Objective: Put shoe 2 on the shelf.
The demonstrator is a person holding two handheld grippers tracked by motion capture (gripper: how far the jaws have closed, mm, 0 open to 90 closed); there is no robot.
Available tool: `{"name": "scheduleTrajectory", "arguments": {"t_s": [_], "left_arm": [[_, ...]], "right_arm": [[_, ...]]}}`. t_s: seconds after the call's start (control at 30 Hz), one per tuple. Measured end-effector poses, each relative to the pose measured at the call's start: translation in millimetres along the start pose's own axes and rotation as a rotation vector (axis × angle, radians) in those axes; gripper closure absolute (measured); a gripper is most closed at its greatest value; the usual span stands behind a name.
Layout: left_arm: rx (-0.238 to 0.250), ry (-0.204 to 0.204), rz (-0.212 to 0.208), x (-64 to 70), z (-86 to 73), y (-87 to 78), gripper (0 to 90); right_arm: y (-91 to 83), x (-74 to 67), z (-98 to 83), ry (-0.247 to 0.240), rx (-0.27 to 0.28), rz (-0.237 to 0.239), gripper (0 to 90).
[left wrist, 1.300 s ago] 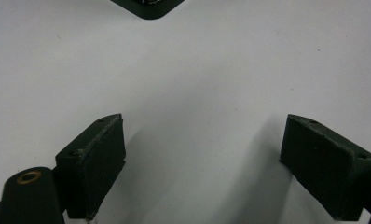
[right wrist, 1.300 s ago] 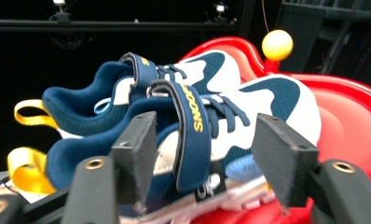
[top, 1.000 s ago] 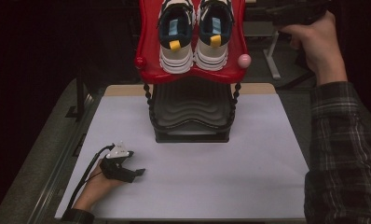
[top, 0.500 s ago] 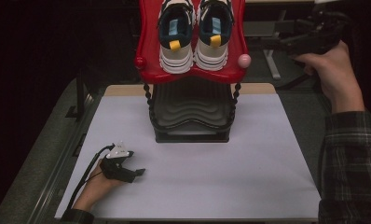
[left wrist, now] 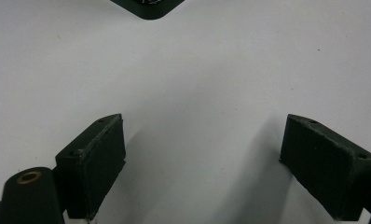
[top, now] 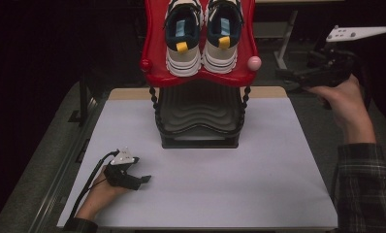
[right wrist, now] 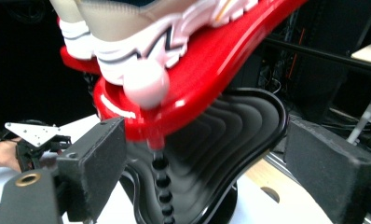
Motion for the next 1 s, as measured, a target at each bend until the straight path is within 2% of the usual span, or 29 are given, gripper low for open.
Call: {"name": "scheduleTrajectory", "arguments": {"t_s": [0.1, 0.2, 0.23, 0.27, 0.3, 0.33, 0.37, 0.5, 0.53, 0.6, 0.67, 0.7, 0.73, 0.8, 0.83, 0.87, 0.9, 1.0], "left_arm": [[0.002, 0.001, 0.002, -0.1, 0.1, 0.1, 12.8], [0.003, 0.001, 0.002, -0.1, 0.1, 0.1, 12.9], [0.003, 0.001, 0.002, -0.1, 0.1, 0.1, 12.8], [0.003, 0.001, 0.002, -0.1, 0.1, 0.1, 12.8], [0.003, 0.001, 0.002, -0.1, 0.1, 0.1, 12.9], [0.003, 0.001, 0.002, -0.1, 0.1, 0.1, 12.9], [0.003, 0.001, 0.002, -0.1, 0.1, 0.1, 12.9], [0.003, 0.001, 0.002, -0.1, 0.1, 0.1, 12.9], [0.003, 0.000, 0.001, -0.1, 0.1, 0.1, 12.9], [0.004, 0.001, 0.002, -0.1, 0.1, 0.1, 12.9], [0.004, 0.001, 0.003, -0.1, 0.1, 0.2, 12.9], [0.004, 0.001, 0.003, -0.1, 0.1, 0.2, 12.9], [0.005, 0.000, 0.003, 0.1, 0.0, 0.2, 12.9], [0.004, 0.001, 0.002, -0.1, 0.0, 0.1, 12.9], [0.003, 0.001, 0.002, -0.1, 0.1, 0.1, 12.9], [0.005, 0.001, 0.003, -0.1, 0.0, 0.2, 12.9], [0.005, 0.001, 0.003, -0.1, 0.0, 0.2, 12.9], [0.005, 0.001, 0.003, -0.1, 0.0, 0.2, 12.9]], "right_arm": [[-0.3, -1.2, -18.5, 0.007, -0.016, -0.009, 12.9], [0.1, -1.4, -27.8, 0.011, -0.024, -0.010, 12.9], [0.0, -1.8, -37.7, 0.020, -0.039, -0.014, 12.9], [0.0, -1.8, -37.7, 0.020, -0.039, -0.014, 12.9], [0.5, -1.7, -47.8, 0.026, -0.049, -0.017, 12.9], [0.5, -1.7, -47.8, 0.026, -0.049, -0.017, 12.9], [0.4, -2.1, -58.0, 0.037, -0.058, -0.018, 12.9], [0.2, -2.6, -73.8, 0.052, -0.066, -0.016, 12.5], [-0.2, -2.3, -85.6, 0.066, -0.072, -0.015, 12.5], [-0.4, -2.3, -89.6, 0.071, -0.073, -0.016, 12.5], [-0.8, -1.7, -105.7, 0.085, -0.082, -0.023, 12.5], [-0.8, -1.7, -105.7, 0.085, -0.082, -0.023, 12.5], [-0.7, -0.9, -117.9, 0.095, -0.093, -0.034, 12.5], [-0.7, -0.6, -122.1, 0.100, -0.098, -0.037, 12.5], [-0.3, 0.0, -133.1, 0.110, -0.109, -0.047, 12.5], [-0.3, 0.0, -133.1, 0.110, -0.109, -0.047, 12.5], [0.6, 0.3, -145.5, 0.123, -0.118, -0.063, 12.5], [1.6, 0.2, -155.2, 0.126, -0.130, -0.087, 12.5]]}}
Point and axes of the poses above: each handheld gripper's, and its own axes: y roughly forward along the jaws, z roughly out of its top, x roughly to its right, the point moved 5 cm from there along y, roughly forward along the jaws, and after that the axes turned 11 degrees about -z, right-handed, at the moved point
